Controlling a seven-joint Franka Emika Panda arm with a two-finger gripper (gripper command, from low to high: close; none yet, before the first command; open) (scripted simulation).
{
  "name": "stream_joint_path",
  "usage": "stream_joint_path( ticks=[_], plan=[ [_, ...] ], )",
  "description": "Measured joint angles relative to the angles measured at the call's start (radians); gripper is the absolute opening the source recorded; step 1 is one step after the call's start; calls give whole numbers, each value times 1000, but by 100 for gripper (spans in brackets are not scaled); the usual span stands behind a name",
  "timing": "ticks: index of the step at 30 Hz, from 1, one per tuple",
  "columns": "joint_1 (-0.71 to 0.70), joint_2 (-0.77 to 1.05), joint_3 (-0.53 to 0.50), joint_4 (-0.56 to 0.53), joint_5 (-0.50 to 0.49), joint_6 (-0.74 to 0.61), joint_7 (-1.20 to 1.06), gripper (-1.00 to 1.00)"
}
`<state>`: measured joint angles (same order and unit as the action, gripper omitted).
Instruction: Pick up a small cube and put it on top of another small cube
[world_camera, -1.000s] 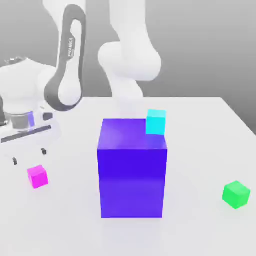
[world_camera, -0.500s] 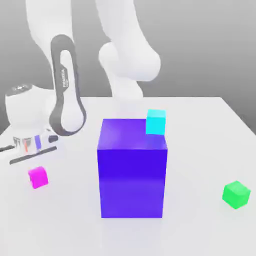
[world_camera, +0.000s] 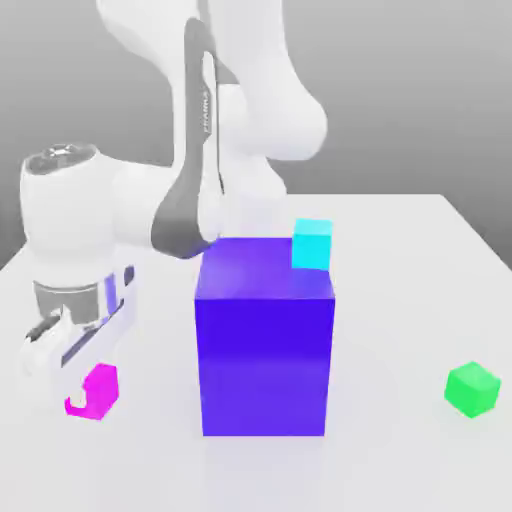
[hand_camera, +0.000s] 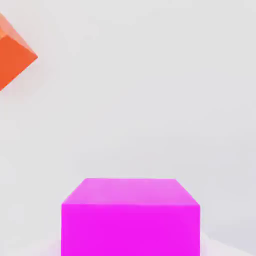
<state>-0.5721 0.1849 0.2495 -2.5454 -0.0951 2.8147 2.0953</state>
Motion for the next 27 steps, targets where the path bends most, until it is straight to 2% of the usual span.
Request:
stream_joint_path(
  ticks=[6,8,14,17,20,24,25,27],
  plan=[
    [133,59,180,133,-45,-22,-157,-100],
    [175,55,236,142,-48,-31,-182,-100],
    [328,-47,424,42,-16,-89,-155,-100],
    [448,-90,520,-22,-25,-133,-62,-100],
    [546,-30,503,-30,-144,-123,74,-100],
    [641,71,391,-20,-309,-64,200,-100],
    [665,95,361,-17,-346,-50,226,100],
    [665,95,361,-17,-346,-50,226,100]
  ],
)
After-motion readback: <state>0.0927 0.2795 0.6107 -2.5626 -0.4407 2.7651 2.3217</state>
